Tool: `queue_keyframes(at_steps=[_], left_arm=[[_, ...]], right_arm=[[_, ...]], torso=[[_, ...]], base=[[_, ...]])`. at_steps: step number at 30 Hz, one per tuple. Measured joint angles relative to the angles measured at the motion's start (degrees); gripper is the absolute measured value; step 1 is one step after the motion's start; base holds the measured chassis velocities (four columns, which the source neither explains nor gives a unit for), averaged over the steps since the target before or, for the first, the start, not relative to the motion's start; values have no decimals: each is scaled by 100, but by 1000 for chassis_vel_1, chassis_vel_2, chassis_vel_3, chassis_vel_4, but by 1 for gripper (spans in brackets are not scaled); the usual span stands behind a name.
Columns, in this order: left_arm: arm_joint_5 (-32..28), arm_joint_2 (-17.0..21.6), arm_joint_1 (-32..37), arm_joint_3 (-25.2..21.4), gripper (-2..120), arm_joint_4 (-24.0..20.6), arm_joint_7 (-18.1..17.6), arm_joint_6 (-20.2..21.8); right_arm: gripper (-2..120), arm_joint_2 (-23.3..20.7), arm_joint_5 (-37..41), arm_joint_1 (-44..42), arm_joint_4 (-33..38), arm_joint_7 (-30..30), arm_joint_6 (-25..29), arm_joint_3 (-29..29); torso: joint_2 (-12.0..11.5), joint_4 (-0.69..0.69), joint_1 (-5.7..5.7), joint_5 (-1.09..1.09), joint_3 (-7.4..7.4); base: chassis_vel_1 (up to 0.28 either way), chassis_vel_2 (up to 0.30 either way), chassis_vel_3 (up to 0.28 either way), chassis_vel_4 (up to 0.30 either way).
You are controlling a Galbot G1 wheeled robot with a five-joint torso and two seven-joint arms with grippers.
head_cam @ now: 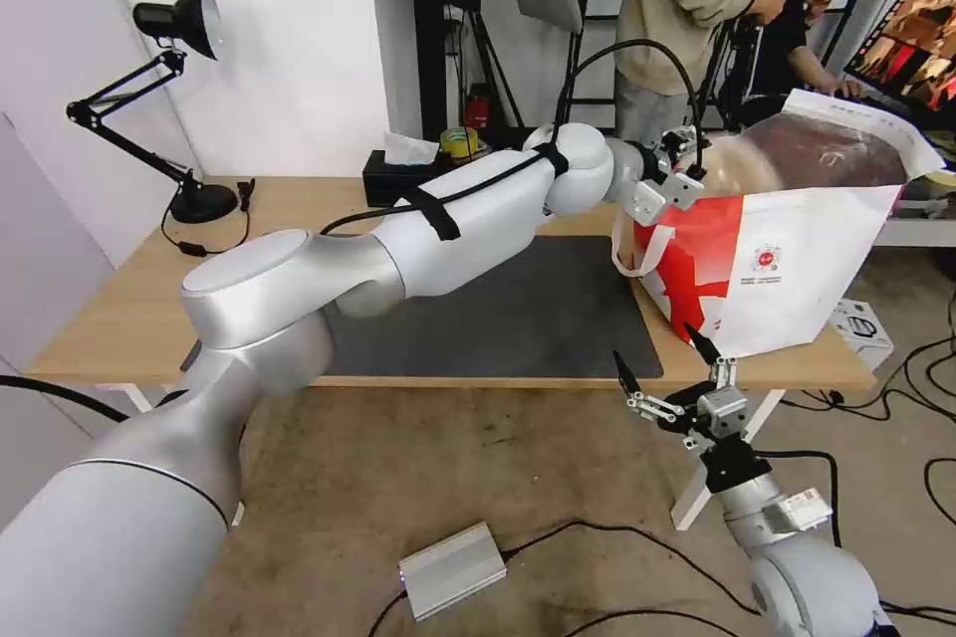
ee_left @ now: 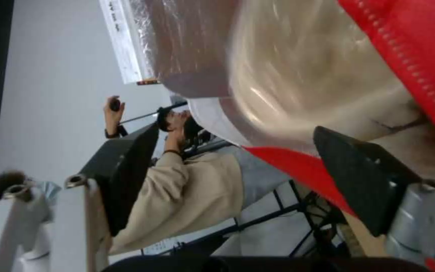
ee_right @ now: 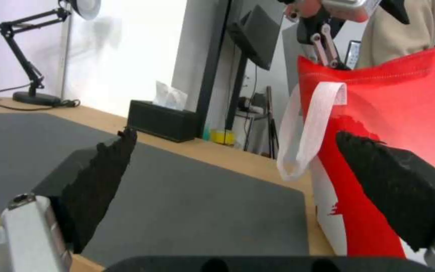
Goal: Pick up the trash from the table and place it into the takeout bag.
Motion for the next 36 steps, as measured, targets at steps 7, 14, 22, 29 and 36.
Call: queue_keyframes(at_steps=[7, 14, 22, 29, 36], left_arm=[[-5, -1, -17, 14, 92, -3, 0, -3], [0, 0, -31, -59, 99, 9, -14, -2], [-25, 6, -128, -235, 100, 52, -126, 3], [-31, 15, -173, -477, 100, 129, -196, 0], [-237, 19, -213, -676, 100, 142, -230, -3]], right_arm=[[100, 0, 0, 0, 0, 0, 0, 0], [100, 0, 0, 0, 0, 0, 0, 0], [100, 0, 0, 0, 0, 0, 0, 0], [100, 0, 0, 0, 0, 0, 0, 0], [100, 0, 0, 0, 0, 0, 0, 0]], torso=[[1, 0, 0, 0, 0], [0, -1, 0, 0, 0], [1, 0, 0, 0, 0], [1, 0, 0, 0, 0], [1, 0, 0, 0, 0]], base=[[0, 0, 0, 0], [0, 0, 0, 0], [0, 0, 0, 0], [0, 0, 0, 0], [0, 0, 0, 0]])
